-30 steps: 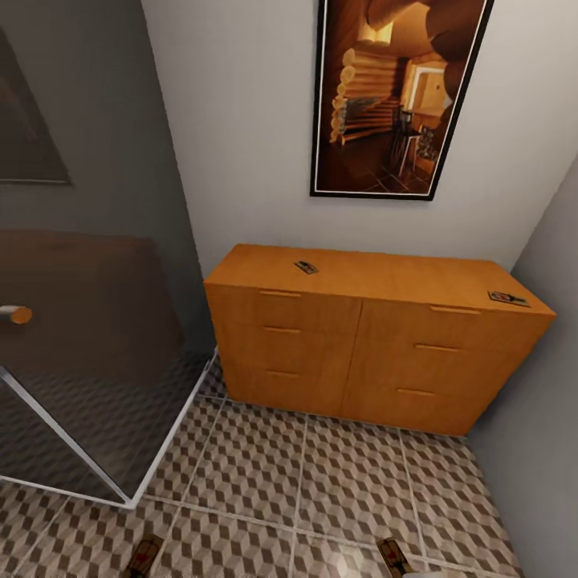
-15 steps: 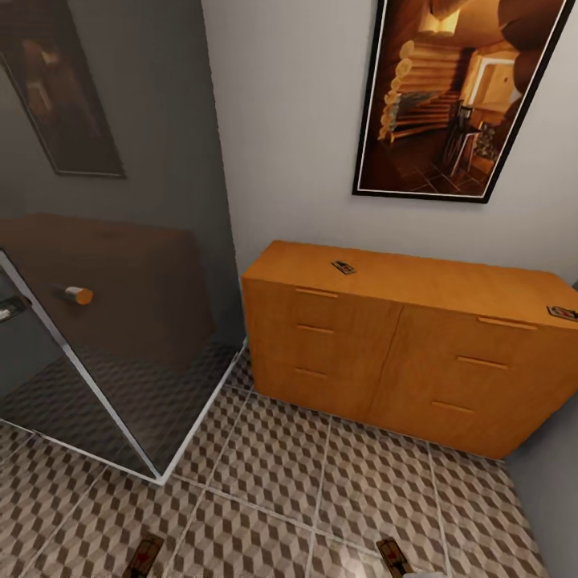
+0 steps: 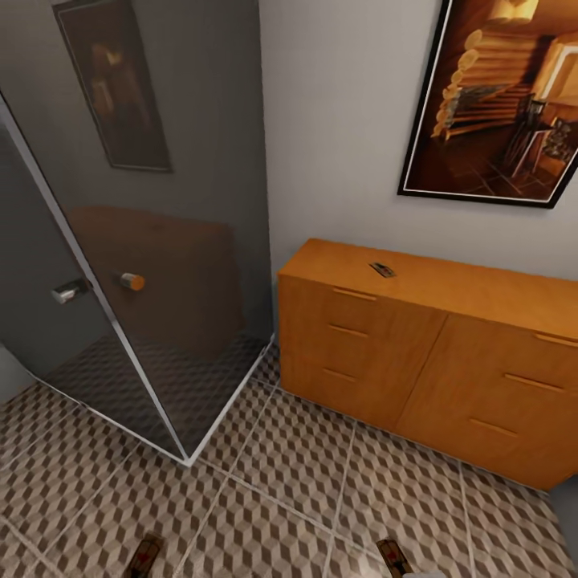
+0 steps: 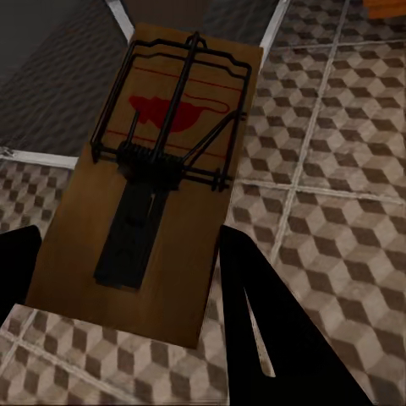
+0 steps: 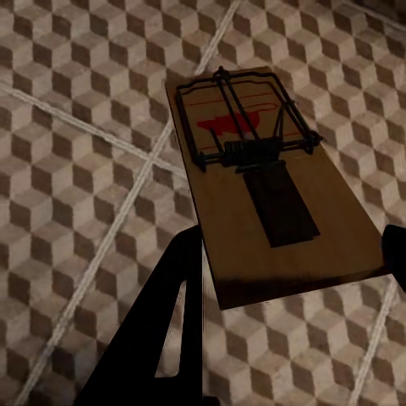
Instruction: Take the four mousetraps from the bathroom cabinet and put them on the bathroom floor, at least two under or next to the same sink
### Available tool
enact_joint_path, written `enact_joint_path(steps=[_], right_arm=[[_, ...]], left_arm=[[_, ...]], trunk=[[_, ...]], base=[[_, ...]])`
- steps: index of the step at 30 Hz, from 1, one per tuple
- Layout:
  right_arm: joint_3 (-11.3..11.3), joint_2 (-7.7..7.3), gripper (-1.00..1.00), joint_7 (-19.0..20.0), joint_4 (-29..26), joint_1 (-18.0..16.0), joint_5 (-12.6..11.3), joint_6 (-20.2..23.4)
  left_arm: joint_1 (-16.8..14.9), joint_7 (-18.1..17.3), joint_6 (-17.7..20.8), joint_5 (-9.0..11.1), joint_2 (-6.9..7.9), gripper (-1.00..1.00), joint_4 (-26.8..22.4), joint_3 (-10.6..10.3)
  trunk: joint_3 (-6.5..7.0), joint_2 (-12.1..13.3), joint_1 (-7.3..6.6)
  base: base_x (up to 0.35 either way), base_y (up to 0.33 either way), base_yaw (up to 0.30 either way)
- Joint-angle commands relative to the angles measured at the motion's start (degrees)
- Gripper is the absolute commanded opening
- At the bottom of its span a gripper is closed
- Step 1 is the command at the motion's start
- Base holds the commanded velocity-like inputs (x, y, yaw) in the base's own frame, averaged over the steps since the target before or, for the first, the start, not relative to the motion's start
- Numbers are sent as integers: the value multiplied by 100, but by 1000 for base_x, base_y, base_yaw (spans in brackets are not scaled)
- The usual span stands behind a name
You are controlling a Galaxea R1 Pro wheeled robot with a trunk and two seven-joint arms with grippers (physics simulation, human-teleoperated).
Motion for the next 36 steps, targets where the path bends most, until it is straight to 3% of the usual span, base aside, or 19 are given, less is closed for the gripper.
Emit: enact_joint_path(steps=[1, 36], right_arm=[[-24, 6, -100, -1, 1, -2, 48, -16], [-24, 7, -100, -1, 34, -2, 48, -16]], left_arm=[[-4, 63, -5, 3, -2, -100, 10, -47], [-3, 63, -5, 3, -3, -100, 10, -47]], trunk=[[-8, -2, 0], [-119, -2, 0]], base=[[0, 0, 269], [0, 0, 269]])
